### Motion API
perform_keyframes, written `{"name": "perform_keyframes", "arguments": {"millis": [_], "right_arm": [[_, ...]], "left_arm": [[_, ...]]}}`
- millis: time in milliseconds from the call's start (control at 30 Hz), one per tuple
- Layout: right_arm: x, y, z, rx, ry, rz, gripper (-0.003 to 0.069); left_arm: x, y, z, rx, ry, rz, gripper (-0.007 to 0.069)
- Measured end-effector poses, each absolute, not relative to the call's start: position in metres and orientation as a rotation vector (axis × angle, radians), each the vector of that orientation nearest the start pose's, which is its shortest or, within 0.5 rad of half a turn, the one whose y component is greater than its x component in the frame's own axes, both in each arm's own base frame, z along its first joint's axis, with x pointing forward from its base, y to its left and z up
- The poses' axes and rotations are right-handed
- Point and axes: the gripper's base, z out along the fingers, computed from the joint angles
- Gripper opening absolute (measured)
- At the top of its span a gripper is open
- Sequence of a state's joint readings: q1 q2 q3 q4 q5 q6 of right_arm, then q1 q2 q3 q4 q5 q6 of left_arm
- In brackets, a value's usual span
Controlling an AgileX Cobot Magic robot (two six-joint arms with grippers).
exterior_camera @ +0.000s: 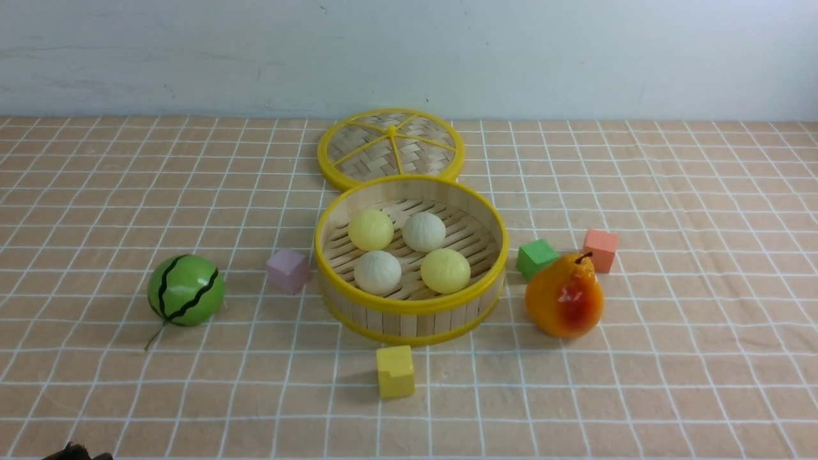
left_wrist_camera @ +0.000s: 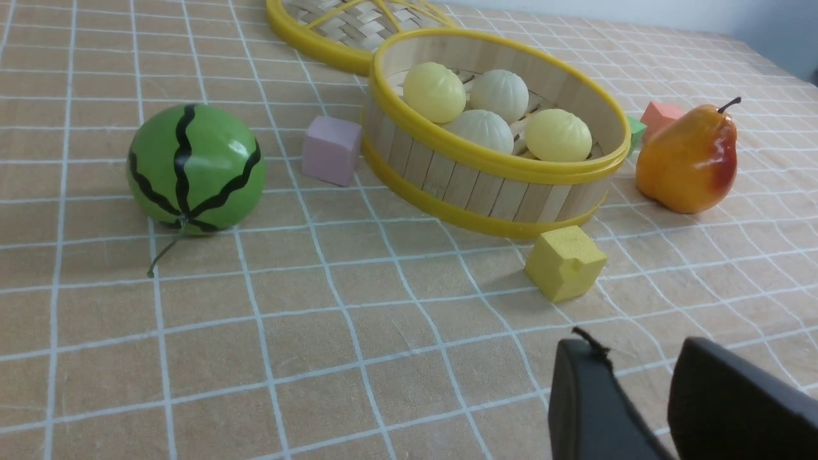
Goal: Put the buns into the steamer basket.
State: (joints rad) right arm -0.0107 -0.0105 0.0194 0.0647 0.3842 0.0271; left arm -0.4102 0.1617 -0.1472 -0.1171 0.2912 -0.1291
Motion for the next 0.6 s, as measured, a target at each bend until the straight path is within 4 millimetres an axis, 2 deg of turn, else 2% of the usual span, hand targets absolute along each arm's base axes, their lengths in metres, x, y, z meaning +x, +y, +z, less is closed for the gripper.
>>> {"name": "perform_keyframes", "arguments": {"millis": [600], "right_arm": [[0.0522,0.0017,0.1728,0.075,1.875,0.075,0.0]], "left_arm": [[0.0587,-0.0281,0.228,0.193,1.791,-0.473,0.0211]]}}
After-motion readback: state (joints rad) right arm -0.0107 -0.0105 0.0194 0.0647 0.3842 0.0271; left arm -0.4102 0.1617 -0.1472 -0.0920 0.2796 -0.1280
